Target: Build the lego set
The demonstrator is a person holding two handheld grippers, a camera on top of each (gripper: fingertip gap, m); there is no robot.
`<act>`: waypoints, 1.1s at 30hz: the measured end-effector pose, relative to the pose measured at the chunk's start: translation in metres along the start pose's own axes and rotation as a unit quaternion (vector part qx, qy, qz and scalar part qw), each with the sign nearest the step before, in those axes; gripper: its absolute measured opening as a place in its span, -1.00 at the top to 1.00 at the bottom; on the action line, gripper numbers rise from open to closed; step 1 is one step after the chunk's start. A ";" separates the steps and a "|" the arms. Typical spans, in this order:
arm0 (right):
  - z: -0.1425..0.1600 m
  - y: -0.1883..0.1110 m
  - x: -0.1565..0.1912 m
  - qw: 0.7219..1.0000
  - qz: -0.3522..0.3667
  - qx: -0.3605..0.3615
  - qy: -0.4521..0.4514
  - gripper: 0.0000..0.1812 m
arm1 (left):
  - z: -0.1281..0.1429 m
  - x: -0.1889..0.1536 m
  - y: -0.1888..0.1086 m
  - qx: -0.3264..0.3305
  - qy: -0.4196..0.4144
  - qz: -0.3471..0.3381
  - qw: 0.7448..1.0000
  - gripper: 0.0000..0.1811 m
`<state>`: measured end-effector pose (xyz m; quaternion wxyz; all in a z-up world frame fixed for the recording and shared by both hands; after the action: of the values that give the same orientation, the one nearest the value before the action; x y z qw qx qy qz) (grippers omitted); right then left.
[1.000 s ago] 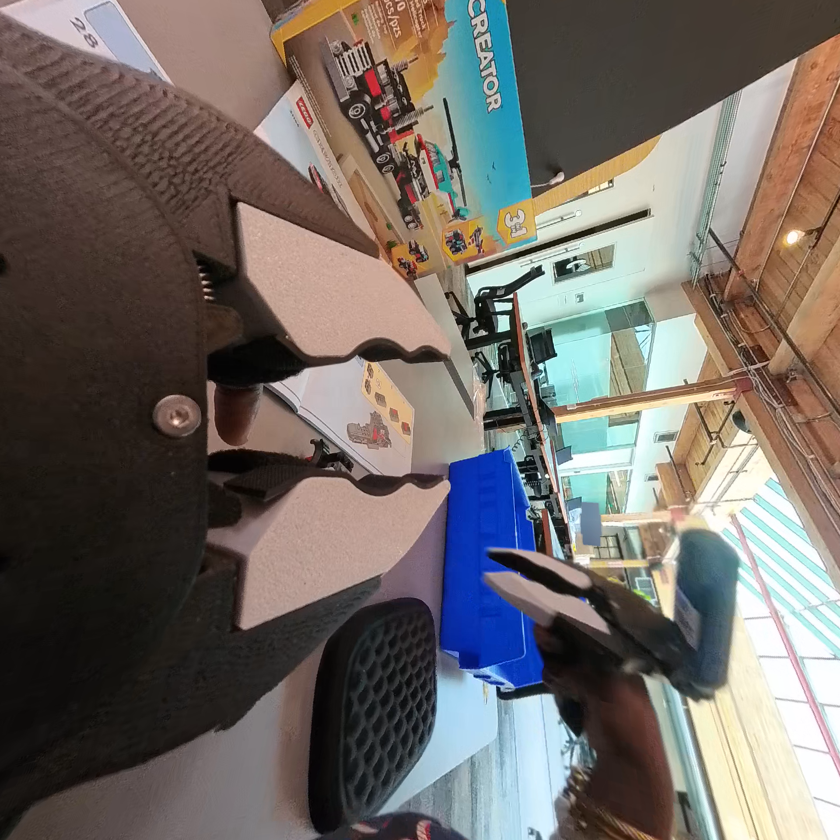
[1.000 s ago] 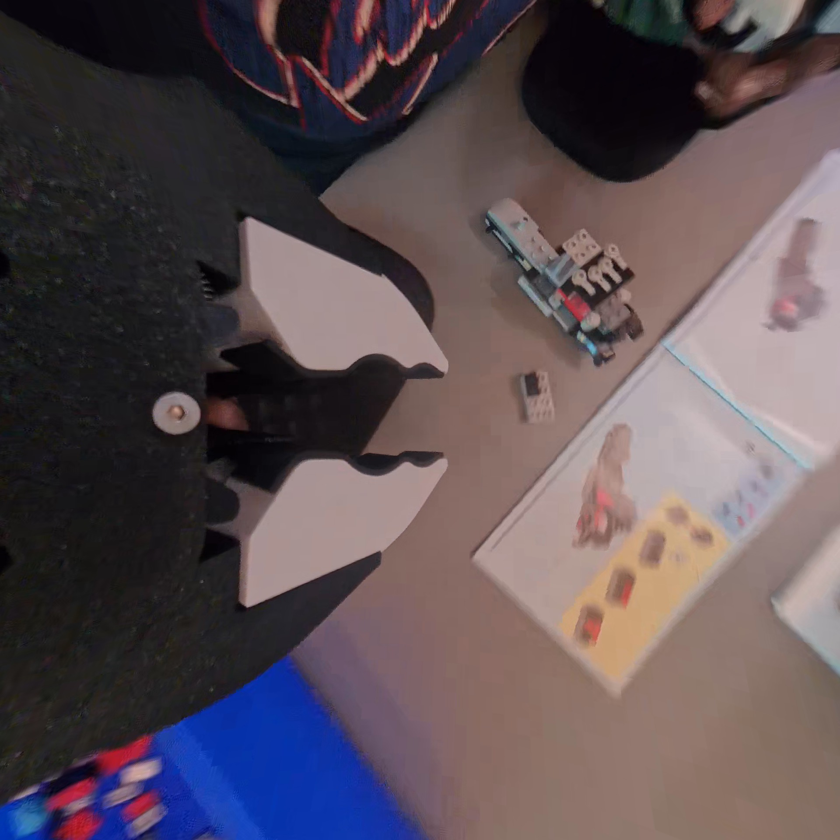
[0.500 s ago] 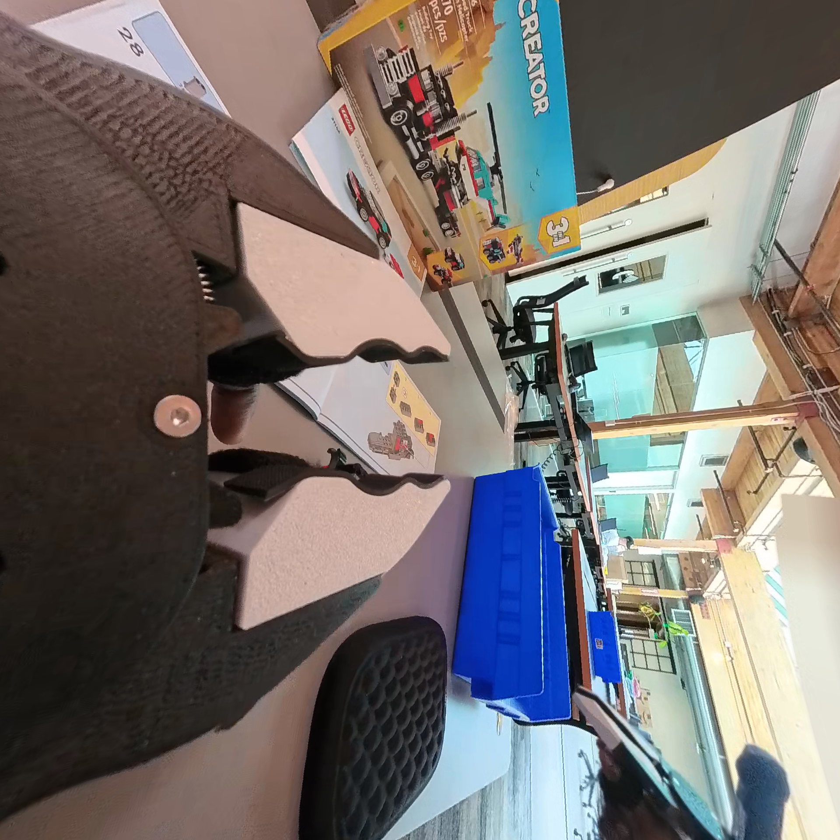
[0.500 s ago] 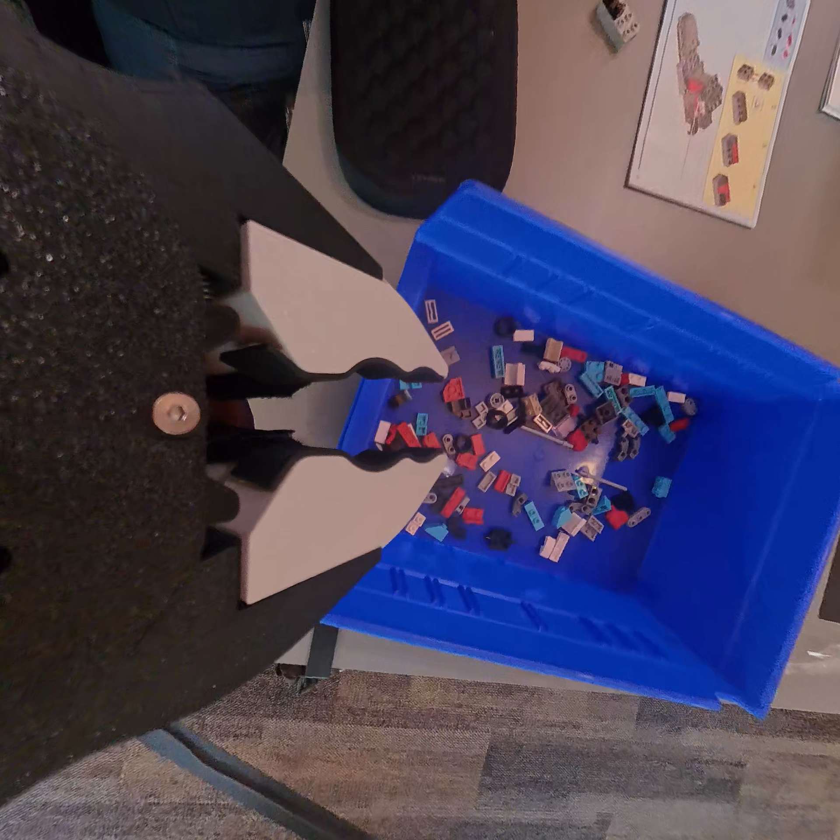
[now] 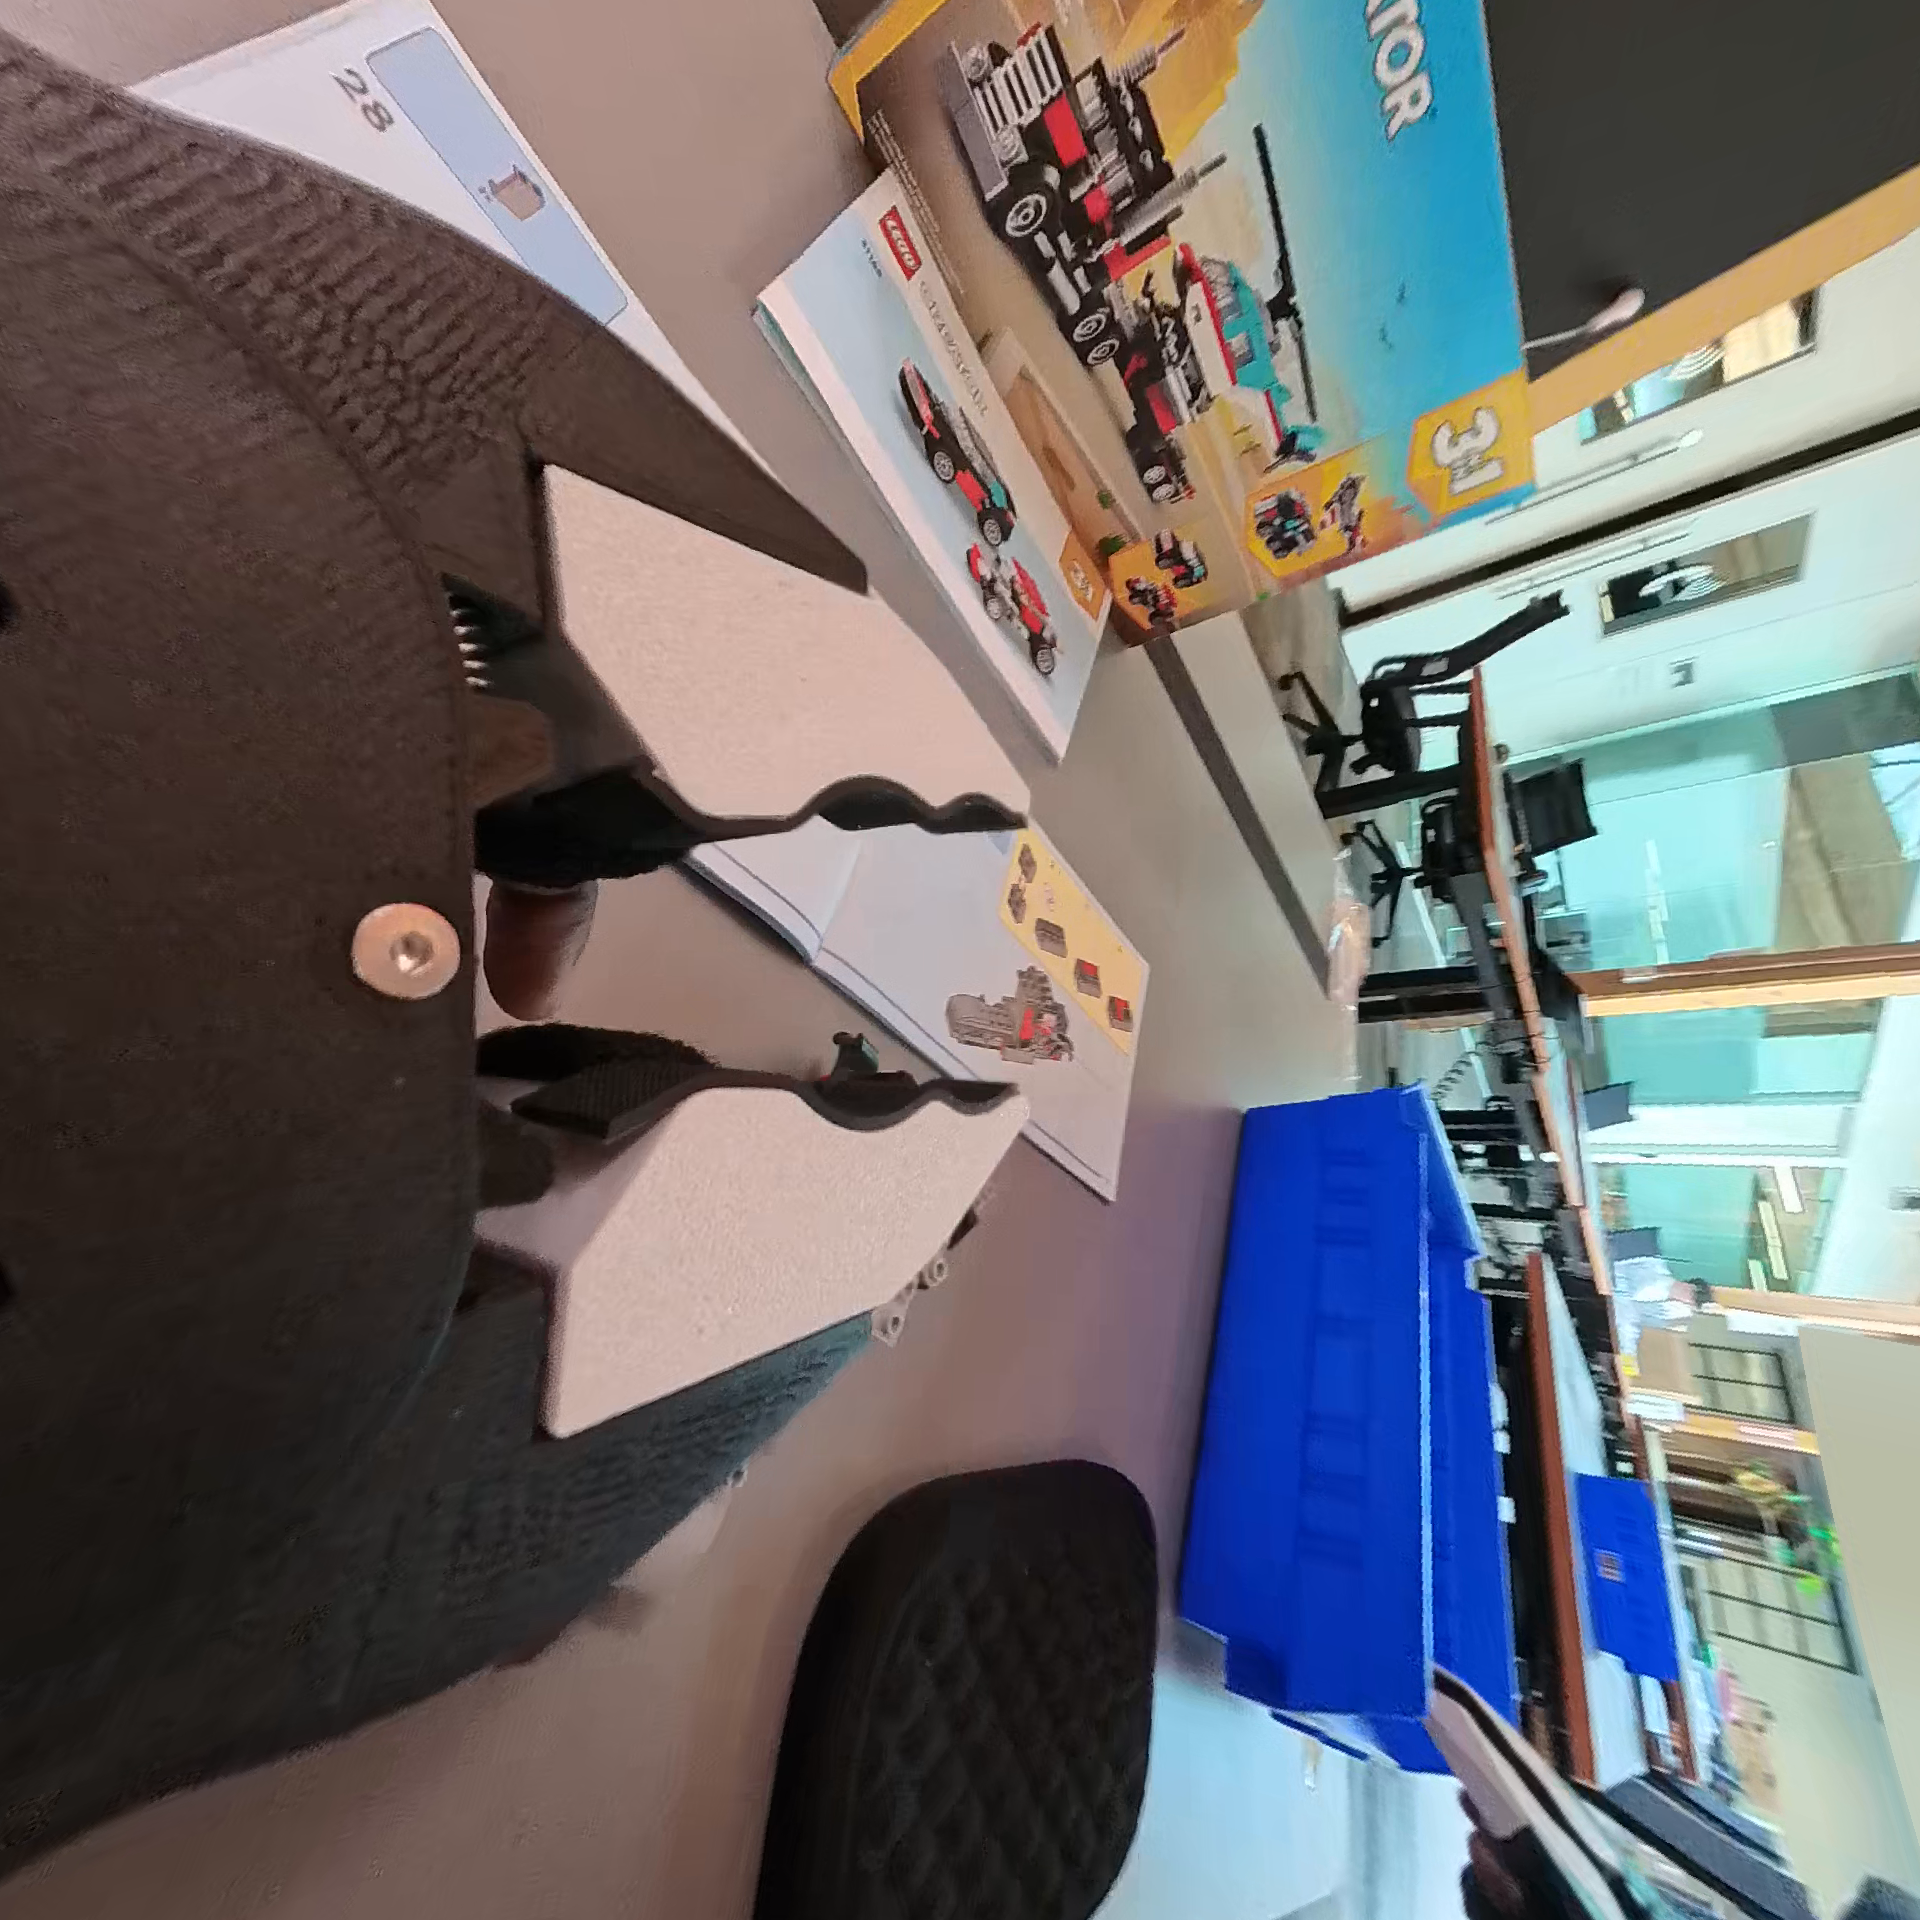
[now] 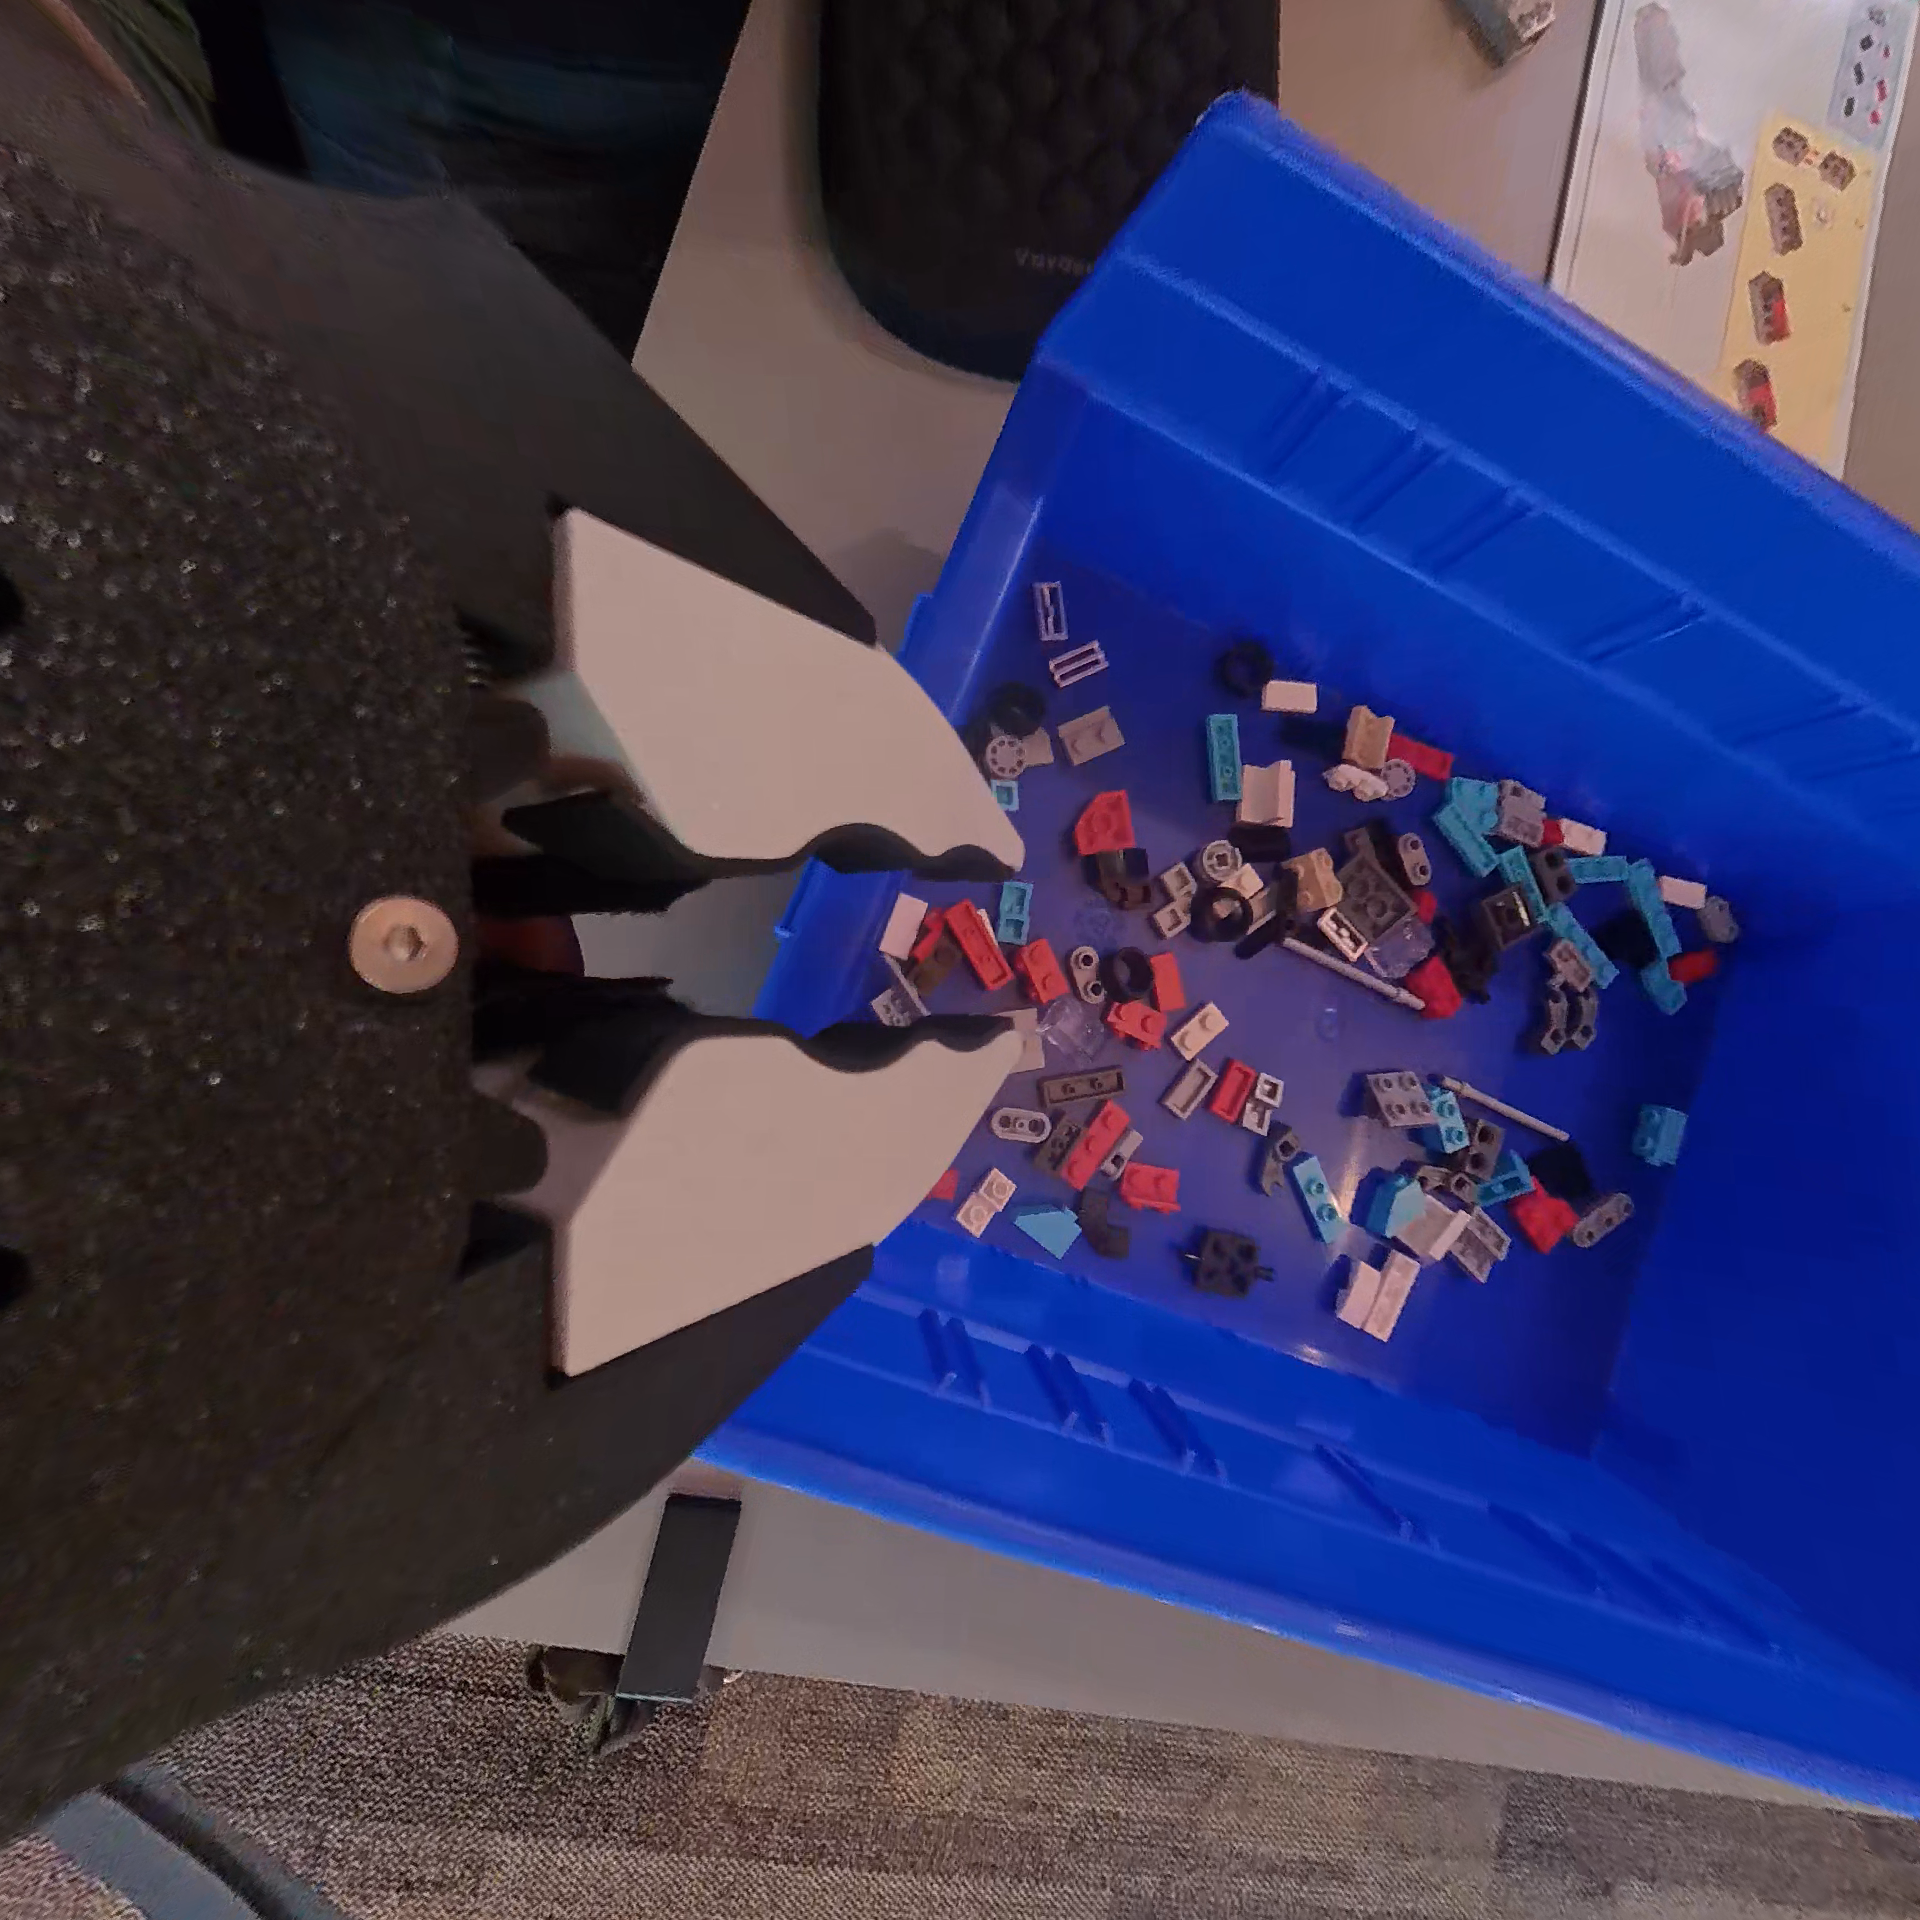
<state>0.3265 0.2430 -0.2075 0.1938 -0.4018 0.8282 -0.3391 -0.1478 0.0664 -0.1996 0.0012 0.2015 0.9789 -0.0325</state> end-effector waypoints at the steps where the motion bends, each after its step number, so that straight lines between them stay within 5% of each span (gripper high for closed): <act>1: 0.002 0.000 0.000 1.000 -0.001 0.001 -0.001 0.73 | 0.002 -0.001 0.002 0.012 0.004 0.001 1.000 0.50; 20: 0.009 0.011 0.003 0.999 -0.010 0.038 -0.024 0.73 | 0.012 -0.006 0.011 0.068 0.026 0.013 0.997 0.50; 33: 0.015 -0.004 -0.004 0.998 0.029 0.058 -0.019 0.73 | 0.007 -0.002 0.007 0.040 0.001 0.008 0.999 0.50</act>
<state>0.3393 0.2385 -0.2148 0.2428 -0.3721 0.8144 -0.3733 -0.1437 0.0717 -0.2066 -0.0079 0.2096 0.9752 -0.0713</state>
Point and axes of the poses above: each gripper's, where its closed fingertips meet, y out along the fingers, z out of its underside, x = y × z across the jaws, the point moved 4 cm from there along -y, back along the fingers, and after that the axes turned 8 degrees about -y, right-handed, at the moved point
